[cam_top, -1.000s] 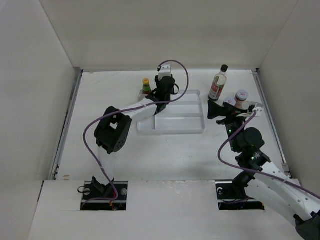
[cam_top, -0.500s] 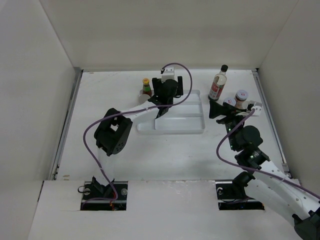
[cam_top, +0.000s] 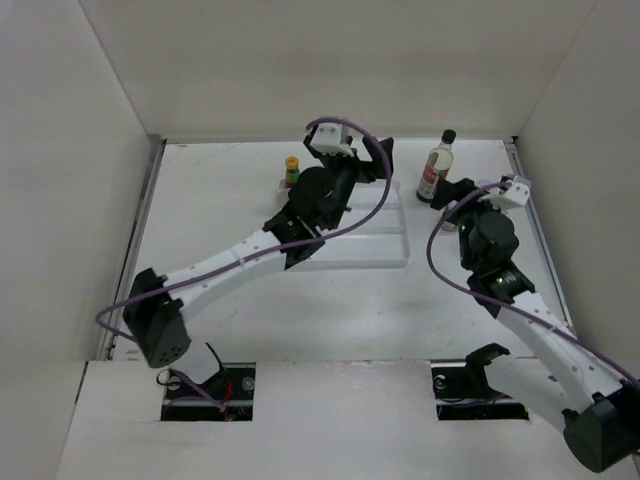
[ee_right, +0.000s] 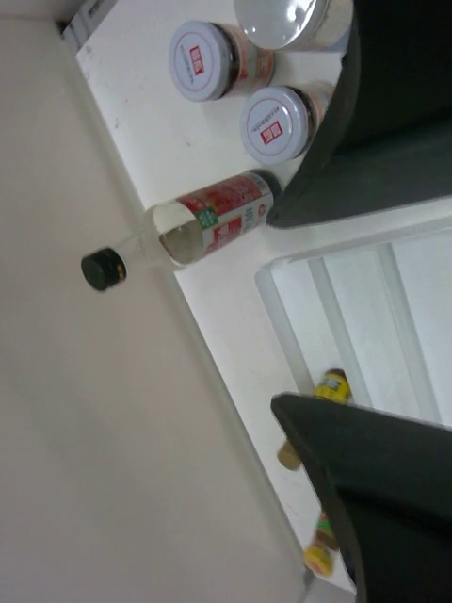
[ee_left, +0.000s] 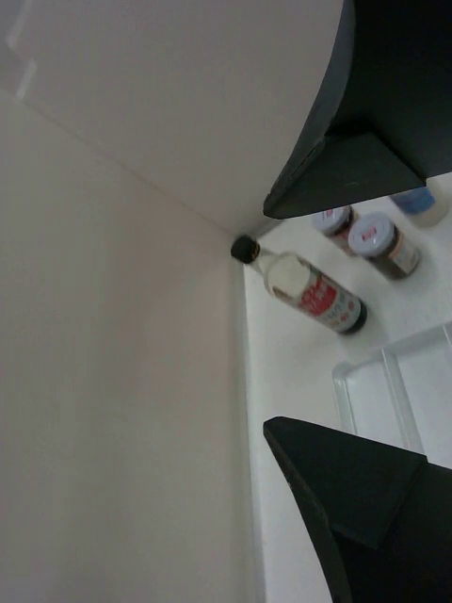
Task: Organize the condiment bottles
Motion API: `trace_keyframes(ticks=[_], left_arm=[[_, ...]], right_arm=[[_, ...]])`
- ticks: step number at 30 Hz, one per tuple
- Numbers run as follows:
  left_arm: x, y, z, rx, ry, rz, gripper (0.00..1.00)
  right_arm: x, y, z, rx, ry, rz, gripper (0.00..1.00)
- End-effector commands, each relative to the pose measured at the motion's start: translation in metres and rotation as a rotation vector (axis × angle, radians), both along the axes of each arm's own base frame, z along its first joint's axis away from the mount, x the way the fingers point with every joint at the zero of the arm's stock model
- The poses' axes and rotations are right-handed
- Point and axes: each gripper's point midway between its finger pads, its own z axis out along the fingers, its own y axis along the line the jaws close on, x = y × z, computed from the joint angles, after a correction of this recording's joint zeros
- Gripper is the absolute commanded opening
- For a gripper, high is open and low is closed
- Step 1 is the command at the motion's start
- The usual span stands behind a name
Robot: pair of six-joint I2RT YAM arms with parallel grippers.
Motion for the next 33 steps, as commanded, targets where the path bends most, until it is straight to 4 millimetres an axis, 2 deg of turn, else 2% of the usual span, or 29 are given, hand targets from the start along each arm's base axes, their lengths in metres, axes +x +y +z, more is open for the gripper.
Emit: trace_keyframes(ticks=[1, 3, 6, 12, 17, 19, 24, 26, 28, 31, 33], left_arm=[[-0.043, 0.012, 0.008, -0.123, -0.038, -0.058, 0.84], [-0.067, 0.016, -0.024, -0.147, 0.001, -0.071, 0.82], [-0.091, 0.031, -0.07, -0.123, 0.048, -0.058, 0.81], [-0.135, 0.071, -0.128, -0.108, 0.089, -0.068, 0.83], [-0.151, 0.099, -0.159, -0.118, 0.108, -0.046, 0.86], [-0.151, 0.107, -0.164, -0.129, 0.107, -0.032, 0.87], [-0.146, 0.118, -0.166, -0.155, 0.092, -0.011, 0.89], [-0.144, 0.119, -0.168, -0.153, 0.093, -0.001, 0.9], [-0.139, 0.119, -0.175, -0.14, 0.099, 0.012, 0.9], [-0.132, 0.116, -0.184, -0.116, 0.11, 0.034, 0.92], [-0.126, 0.115, -0.185, -0.113, 0.106, 0.052, 0.93]], right_arm=[[0.024, -0.024, 0.012, -0.014, 0.025, -0.102, 0.87], [0.042, -0.032, 0.016, -0.027, 0.045, -0.13, 0.96], [0.067, -0.034, 0.018, -0.077, 0.09, -0.132, 1.0], [0.123, -0.031, 0.003, -0.179, 0.192, -0.137, 1.0], [0.16, -0.035, -0.016, -0.239, 0.256, -0.179, 1.0], [0.172, -0.039, -0.023, -0.255, 0.268, -0.21, 1.0], [0.189, -0.047, -0.024, -0.288, 0.211, -0.288, 1.0], [0.198, -0.047, -0.026, -0.31, 0.206, -0.298, 0.94], [0.205, -0.046, -0.027, -0.318, 0.203, -0.296, 0.83], [0.211, -0.047, -0.026, -0.326, 0.201, -0.301, 0.53], [0.207, -0.048, -0.016, -0.321, 0.17, -0.309, 0.37]])
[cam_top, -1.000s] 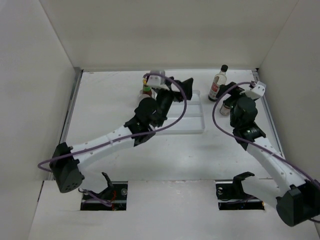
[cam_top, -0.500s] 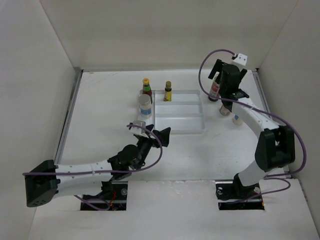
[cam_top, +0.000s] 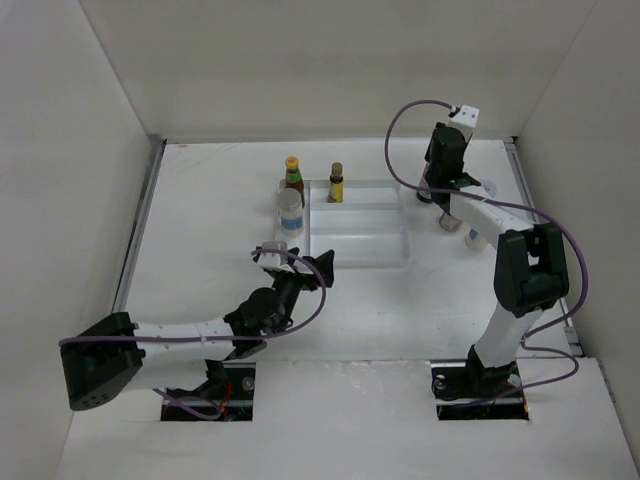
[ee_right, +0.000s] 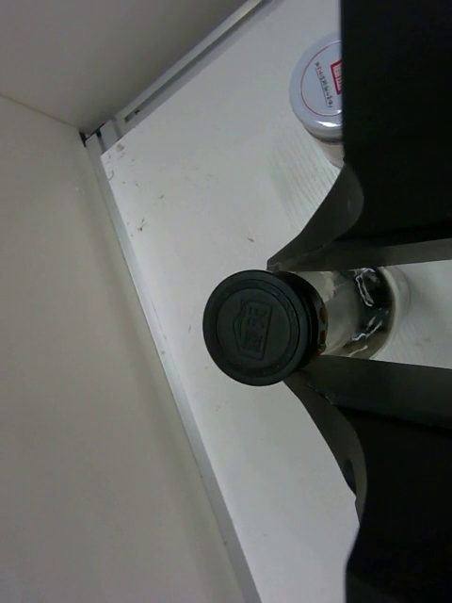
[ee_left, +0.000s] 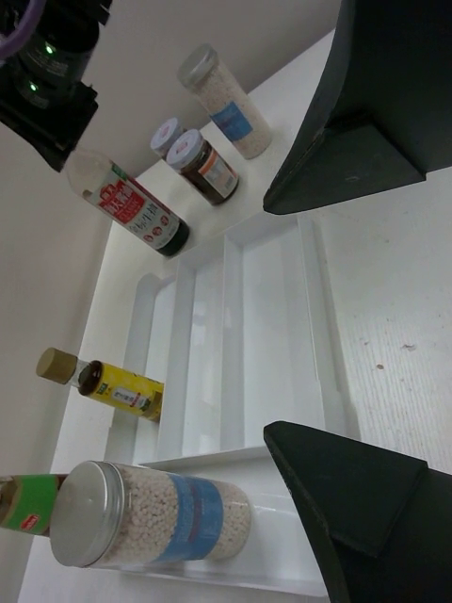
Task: Organize the condiment bottles
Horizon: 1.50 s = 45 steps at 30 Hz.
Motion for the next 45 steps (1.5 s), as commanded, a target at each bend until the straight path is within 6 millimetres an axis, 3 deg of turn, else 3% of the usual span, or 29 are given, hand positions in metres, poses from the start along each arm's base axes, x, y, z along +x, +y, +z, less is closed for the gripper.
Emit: trace_keyframes(ticks=[1, 4, 7, 9, 11, 14, 19, 23, 34, 45], left_arm=[[0.011, 0.002, 0.017, -0.078, -0.036, 0.039, 0.94], [0.019, 0.01, 0.024, -0.106, -0.053, 0.077, 0.99], [0.029, 0.026, 0.022, -0.133, -0.052, 0.148, 1.0], [0.032, 0.034, 0.014, -0.131, -0.046, 0.18, 1.0], [0.037, 0.039, 0.006, -0.122, -0.049, 0.199, 1.0], [0.04, 0.041, -0.001, -0.107, -0.054, 0.19, 1.0], [0.046, 0.049, -0.007, -0.079, -0.052, 0.201, 1.0], [0.047, 0.055, -0.008, -0.084, -0.053, 0.209, 1.0], [0.045, 0.049, -0.011, -0.084, -0.045, 0.182, 1.0], [0.045, 0.045, -0.013, -0.088, -0.038, 0.165, 1.0]], right_arm=[[0.002, -0.007, 0.066, 0.01, -0.187, -0.031, 0.33], [-0.016, -0.008, 0.111, 0.008, -0.289, -0.017, 0.28], [-0.035, 0.017, 0.16, 0.019, -0.372, 0.067, 0.27], [-0.045, 0.035, 0.181, 0.022, -0.398, 0.129, 0.27], [-0.052, 0.051, 0.189, 0.025, -0.398, 0.173, 0.27], [-0.058, 0.075, 0.185, 0.044, -0.392, 0.223, 0.28], [-0.062, 0.111, 0.163, 0.098, -0.363, 0.292, 0.29], [-0.064, 0.13, 0.152, 0.13, -0.349, 0.33, 0.29], [-0.044, 0.141, 0.152, 0.138, -0.351, 0.347, 0.29], [-0.015, 0.146, 0.126, 0.125, -0.316, 0.34, 0.29]])
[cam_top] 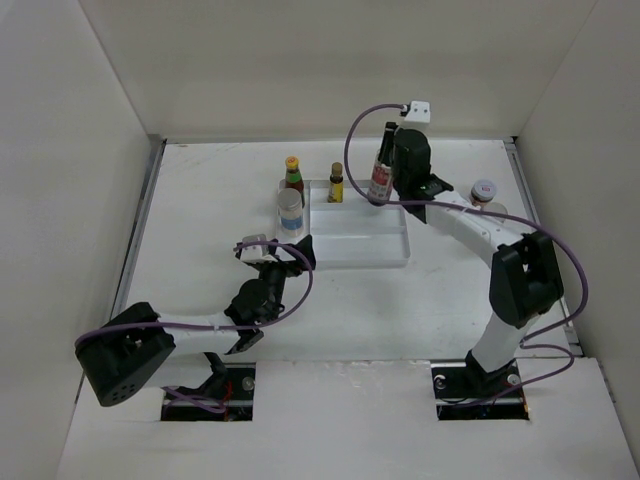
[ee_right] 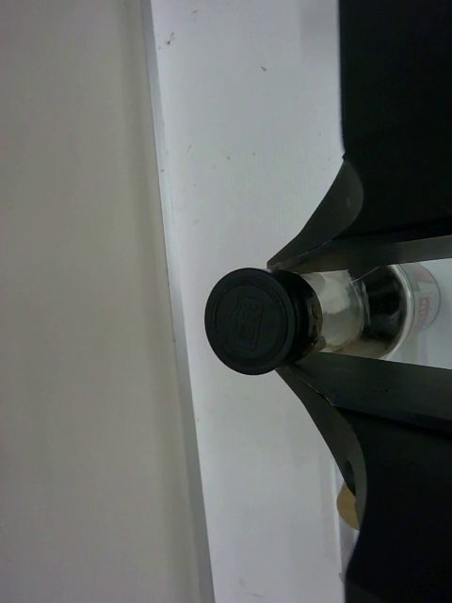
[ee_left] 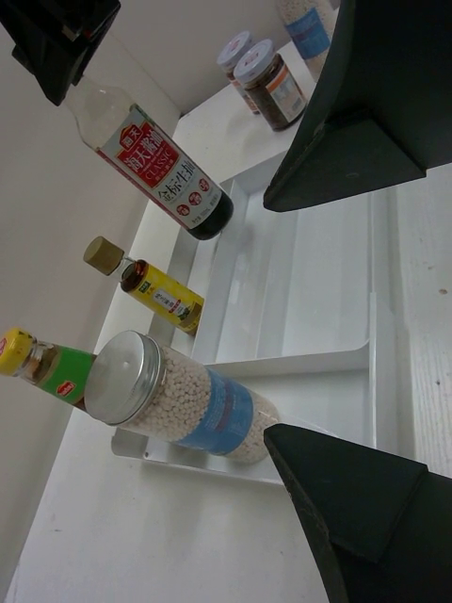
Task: Organize the condiment bottles
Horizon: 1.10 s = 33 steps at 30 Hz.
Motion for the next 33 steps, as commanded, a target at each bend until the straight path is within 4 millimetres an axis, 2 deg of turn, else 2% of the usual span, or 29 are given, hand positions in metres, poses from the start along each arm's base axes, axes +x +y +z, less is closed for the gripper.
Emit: trace_keyframes(ticks=[1, 12, 16, 19, 24, 25, 27, 30, 33], left_arm=[[0.0, -0.004, 0.015, -0.067, -0.037, -0.019, 1.0], [0.001, -0.008, 0.012, -0.07, -0.029, -0.035, 1.0], [0.001, -0.01, 0.012, -0.072, -0.028, -0.04, 1.0], [0.001, -0.01, 0.011, -0.072, -0.027, -0.04, 1.0], [0.001, -0.01, 0.011, -0.076, -0.027, -0.042, 1.0], [0.001, -0.01, 0.012, -0.077, -0.027, -0.043, 1.0], [0.001, -0.011, 0.011, -0.076, -0.025, -0.045, 1.0], [0.001, -0.011, 0.01, -0.074, -0.021, -0.049, 1.0], [0.001, -0.012, 0.009, -0.07, -0.017, -0.048, 1.0]], right_arm=[[0.013, 0.002, 0.083, 0.133, -0.236, -0.004, 0.29], [0.022, -0.01, 0.092, 0.128, -0.26, -0.036, 0.29], [0.03, -0.015, 0.075, 0.118, -0.233, -0.049, 0.29], [0.034, -0.012, 0.057, 0.11, -0.203, -0.045, 0.29], [0.03, -0.012, 0.026, 0.089, -0.16, -0.053, 0.32], [0.028, -0.011, 0.023, 0.089, -0.158, -0.053, 0.35], [0.022, -0.009, 0.022, 0.091, -0.161, -0.052, 0.48], [0.011, -0.008, 0.033, 0.087, -0.174, -0.051, 0.76], [-0.006, -0.016, 0.051, 0.091, -0.2, -0.071, 0.95]])
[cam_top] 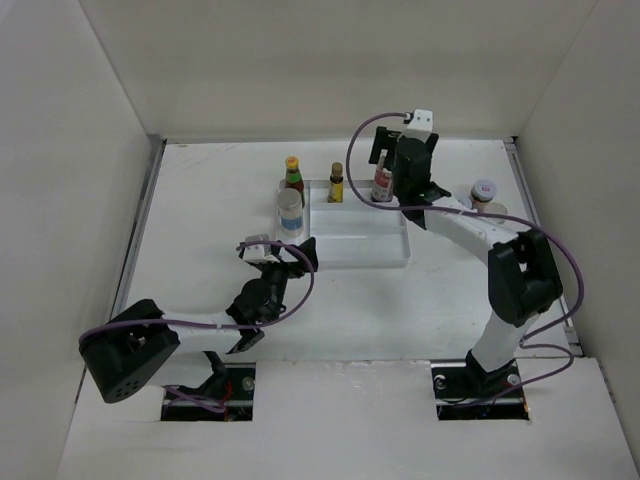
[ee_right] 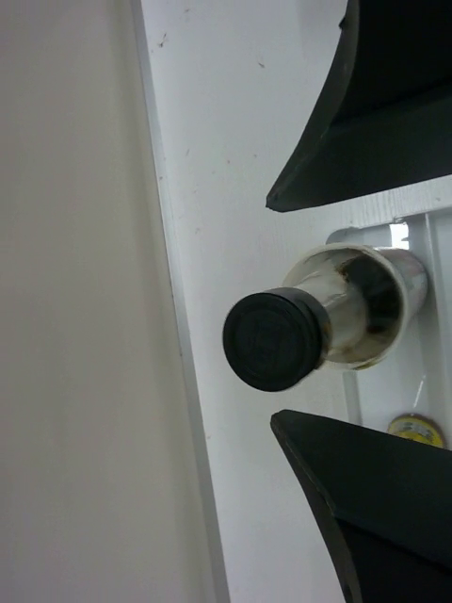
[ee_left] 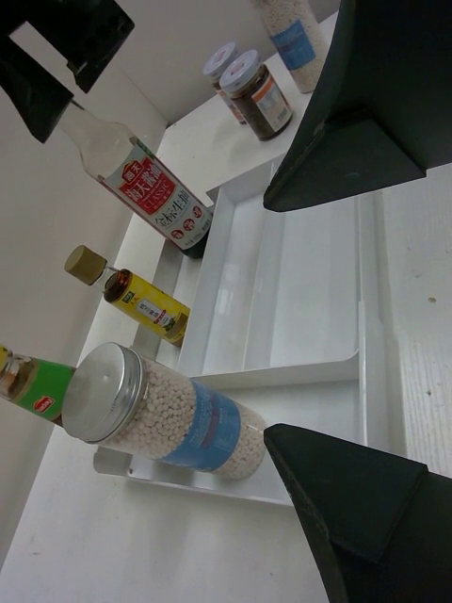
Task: Organize the condiment bottles
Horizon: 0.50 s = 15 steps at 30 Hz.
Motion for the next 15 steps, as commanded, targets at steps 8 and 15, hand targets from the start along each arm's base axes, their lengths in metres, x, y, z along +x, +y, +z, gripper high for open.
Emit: trace_keyframes(ticks=[8, 15], left_arm=[[0.004, -0.003, 0.012, -0.041, -0.016, -0.005, 1.0], [0.004, -0.008, 0.008, -0.003, 0.019, -0.008, 1.0]], right_arm=[[-0.112, -0.126, 0.052, 0.009, -0.057, -0.448, 1.0], [-0.162, -0.213, -0.005, -0.11, 0.11, -0.695, 1.0]])
